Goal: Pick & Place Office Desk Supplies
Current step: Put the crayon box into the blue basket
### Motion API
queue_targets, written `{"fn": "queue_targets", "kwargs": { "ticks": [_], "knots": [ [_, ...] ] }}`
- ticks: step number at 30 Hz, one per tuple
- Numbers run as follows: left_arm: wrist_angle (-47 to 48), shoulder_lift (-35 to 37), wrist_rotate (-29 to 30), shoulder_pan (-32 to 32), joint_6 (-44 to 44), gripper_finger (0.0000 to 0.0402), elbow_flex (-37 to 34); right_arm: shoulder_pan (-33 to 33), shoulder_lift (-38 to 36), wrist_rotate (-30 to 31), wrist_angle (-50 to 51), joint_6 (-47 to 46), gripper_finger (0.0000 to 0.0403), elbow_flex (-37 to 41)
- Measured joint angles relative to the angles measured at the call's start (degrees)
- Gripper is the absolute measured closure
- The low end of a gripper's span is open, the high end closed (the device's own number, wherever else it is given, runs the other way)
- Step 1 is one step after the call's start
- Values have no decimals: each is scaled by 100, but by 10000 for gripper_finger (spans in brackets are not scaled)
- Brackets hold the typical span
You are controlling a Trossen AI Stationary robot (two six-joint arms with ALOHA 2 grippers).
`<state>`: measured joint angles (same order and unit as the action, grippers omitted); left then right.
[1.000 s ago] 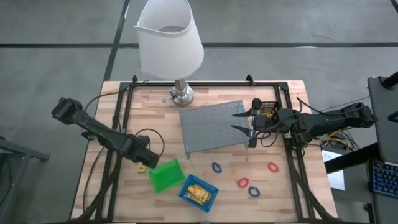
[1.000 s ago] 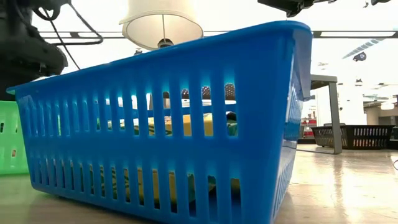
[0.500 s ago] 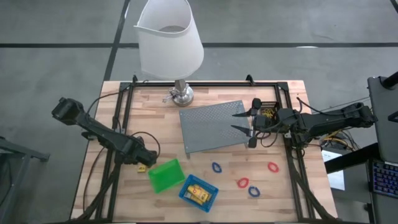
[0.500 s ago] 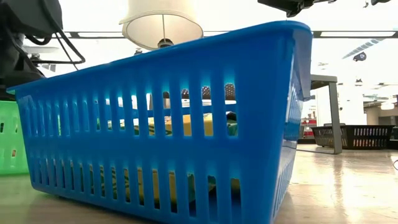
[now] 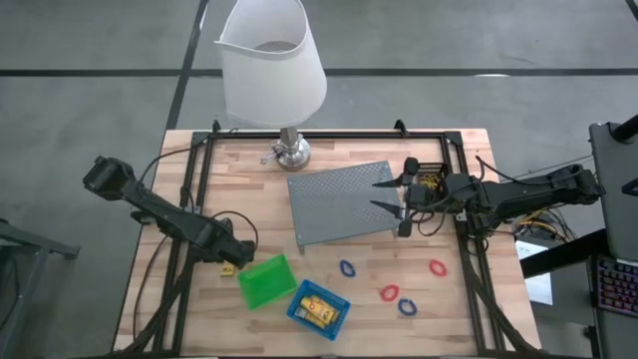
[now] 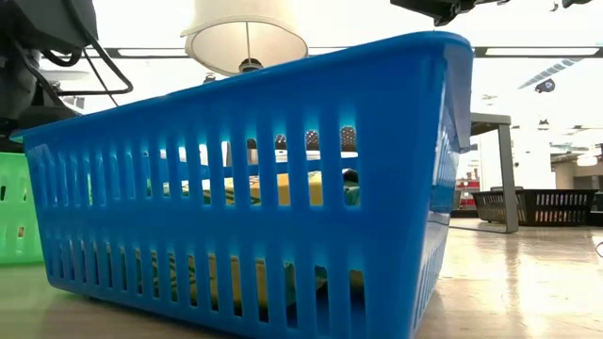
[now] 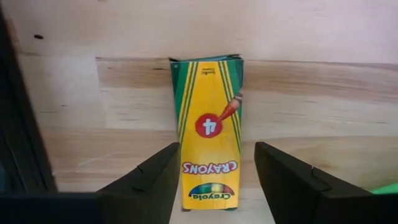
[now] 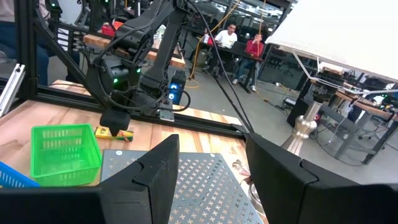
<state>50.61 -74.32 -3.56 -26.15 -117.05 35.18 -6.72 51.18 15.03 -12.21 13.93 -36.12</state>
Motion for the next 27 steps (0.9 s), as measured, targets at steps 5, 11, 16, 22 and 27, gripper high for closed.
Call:
{"fn": "queue_targets", "kwargs": {
  "ticks": [5, 11, 16, 22, 27],
  "knots": [
    [-23, 0, -3, -2, 21, 156, 0, -2, 0, 2, 1, 0, 218, 0],
    [13, 0, -3, -4, 113, 116, -1, -1, 0, 0, -1, 2, 218, 0],
    [-30, 0, -5, -4, 67, 109, -203, -1, 0, 0, 0, 0, 218, 0],
    [-475, 11, -95, 0, -19, 124, -493, 0, 0, 0, -1, 0, 218, 0],
    [-551, 13, -93, 0, -18, 141, -531, -2, 0, 0, -1, 0, 218, 0]
  ]
}}
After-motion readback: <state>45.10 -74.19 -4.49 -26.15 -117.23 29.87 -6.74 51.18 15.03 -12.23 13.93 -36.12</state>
